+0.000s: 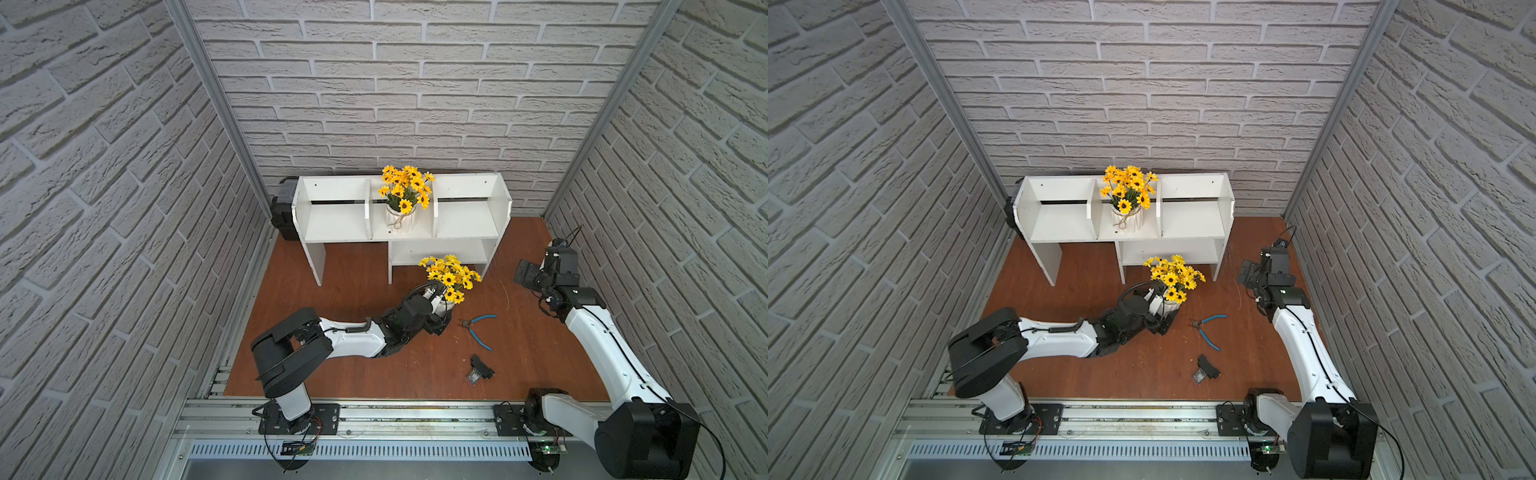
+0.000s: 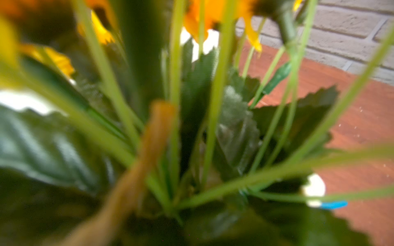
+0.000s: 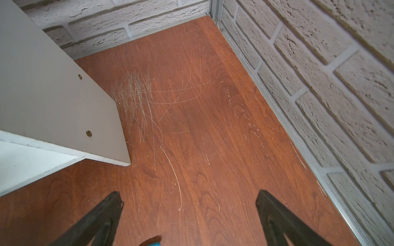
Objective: Take the sunflower pots off the shelves
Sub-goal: Place the sunflower pot at the center of the board.
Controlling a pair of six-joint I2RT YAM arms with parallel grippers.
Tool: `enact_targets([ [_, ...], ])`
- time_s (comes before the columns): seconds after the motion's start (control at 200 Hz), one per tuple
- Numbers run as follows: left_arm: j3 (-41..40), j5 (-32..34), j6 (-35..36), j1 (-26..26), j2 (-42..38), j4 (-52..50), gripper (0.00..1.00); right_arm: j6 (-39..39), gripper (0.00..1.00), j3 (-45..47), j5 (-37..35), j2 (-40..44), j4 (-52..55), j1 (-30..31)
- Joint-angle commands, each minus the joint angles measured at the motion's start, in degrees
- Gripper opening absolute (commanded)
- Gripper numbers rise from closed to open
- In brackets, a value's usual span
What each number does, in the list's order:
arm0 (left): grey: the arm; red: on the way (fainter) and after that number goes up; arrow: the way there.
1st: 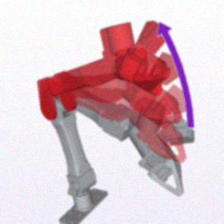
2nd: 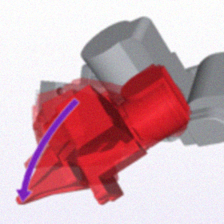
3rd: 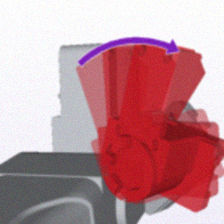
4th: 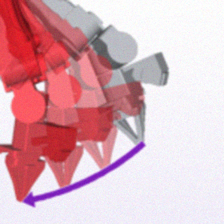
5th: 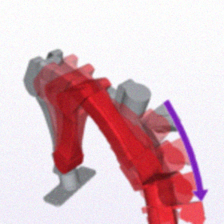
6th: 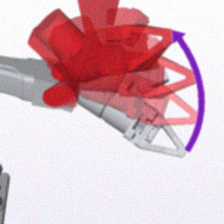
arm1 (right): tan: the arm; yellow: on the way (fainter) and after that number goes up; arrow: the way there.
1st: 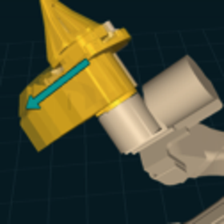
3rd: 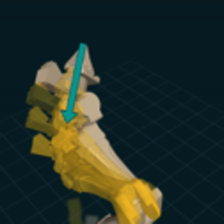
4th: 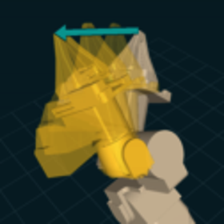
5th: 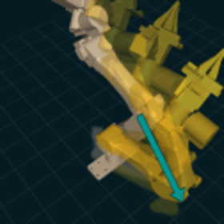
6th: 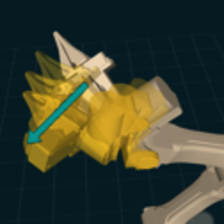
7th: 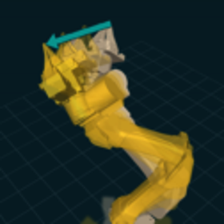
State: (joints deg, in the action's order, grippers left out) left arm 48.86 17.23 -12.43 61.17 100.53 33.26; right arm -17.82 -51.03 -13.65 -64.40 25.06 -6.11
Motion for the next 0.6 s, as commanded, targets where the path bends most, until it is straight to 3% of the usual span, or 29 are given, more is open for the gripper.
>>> enact_targets([
  [0.0,3.3,2.7,0.1,0.8,2.7,10.9,0.1,-0.5,1.0,1.0,1.7,0.5,-2.3,-1.2],
  [0.595,5.6,6.4,-3.8,1.5,14.9,19.1,0.09,-0.5,1.0,2.2,6.0,0.7,-3.4,-2.7],
])
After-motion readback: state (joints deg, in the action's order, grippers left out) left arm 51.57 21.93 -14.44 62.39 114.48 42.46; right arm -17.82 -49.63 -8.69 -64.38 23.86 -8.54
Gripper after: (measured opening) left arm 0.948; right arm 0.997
